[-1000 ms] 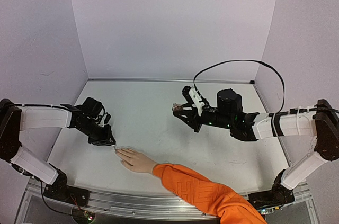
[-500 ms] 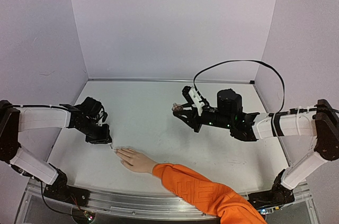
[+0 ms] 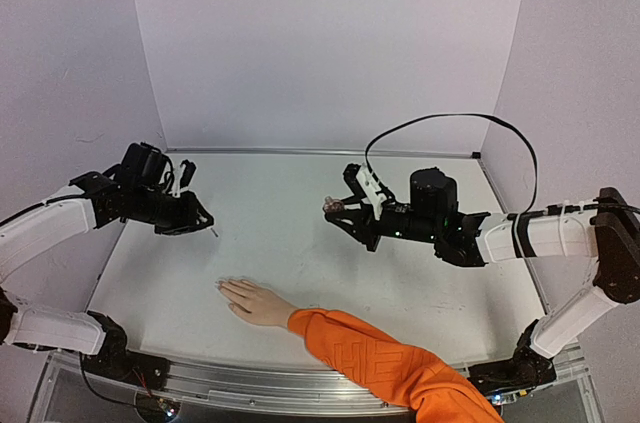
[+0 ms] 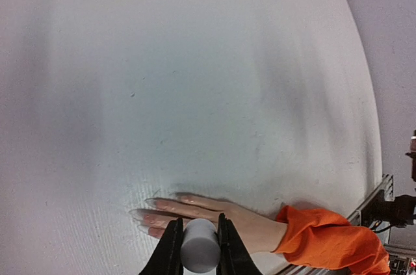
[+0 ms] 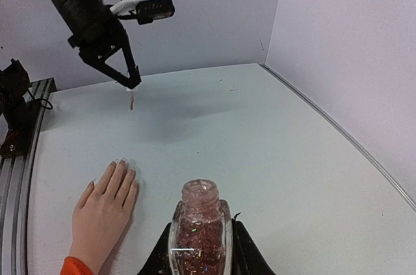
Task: Paint the nails
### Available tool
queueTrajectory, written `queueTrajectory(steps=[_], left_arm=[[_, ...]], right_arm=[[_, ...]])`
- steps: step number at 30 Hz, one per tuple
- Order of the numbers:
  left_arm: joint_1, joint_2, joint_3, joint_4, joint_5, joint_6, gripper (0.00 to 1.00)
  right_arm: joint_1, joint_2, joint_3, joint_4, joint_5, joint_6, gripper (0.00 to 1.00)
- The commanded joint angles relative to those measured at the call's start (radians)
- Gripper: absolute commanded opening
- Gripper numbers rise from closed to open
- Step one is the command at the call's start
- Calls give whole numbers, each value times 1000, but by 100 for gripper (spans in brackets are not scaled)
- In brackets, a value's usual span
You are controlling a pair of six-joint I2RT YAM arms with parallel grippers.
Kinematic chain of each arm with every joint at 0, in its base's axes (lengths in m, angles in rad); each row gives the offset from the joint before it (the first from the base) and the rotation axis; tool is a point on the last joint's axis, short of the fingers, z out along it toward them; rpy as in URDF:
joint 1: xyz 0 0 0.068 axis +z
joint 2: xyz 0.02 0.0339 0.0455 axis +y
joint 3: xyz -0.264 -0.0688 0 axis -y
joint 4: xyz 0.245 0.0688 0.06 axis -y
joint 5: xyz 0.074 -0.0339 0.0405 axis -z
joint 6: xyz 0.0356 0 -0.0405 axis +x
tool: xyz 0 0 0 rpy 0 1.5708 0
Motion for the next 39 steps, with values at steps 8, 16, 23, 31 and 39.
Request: queueTrajectory(steps=[8, 16, 23, 31, 39], left_arm=[[-217, 62, 271, 216, 185, -32, 0], [-331, 167, 359, 352, 197, -20, 0], [-377, 226, 419, 359, 177, 26, 0], [-388, 270, 441, 360, 196, 28, 0], [-393, 280, 439, 361, 193, 28, 0]], right_arm=[[-5, -18, -7, 140, -156, 30, 0], [-4, 21, -2, 166, -216, 63, 0], [-4, 46, 7, 173, -220, 81, 0], [-3, 48, -3, 202, -188, 101, 0], [-3, 55, -3, 214, -150, 118, 0]])
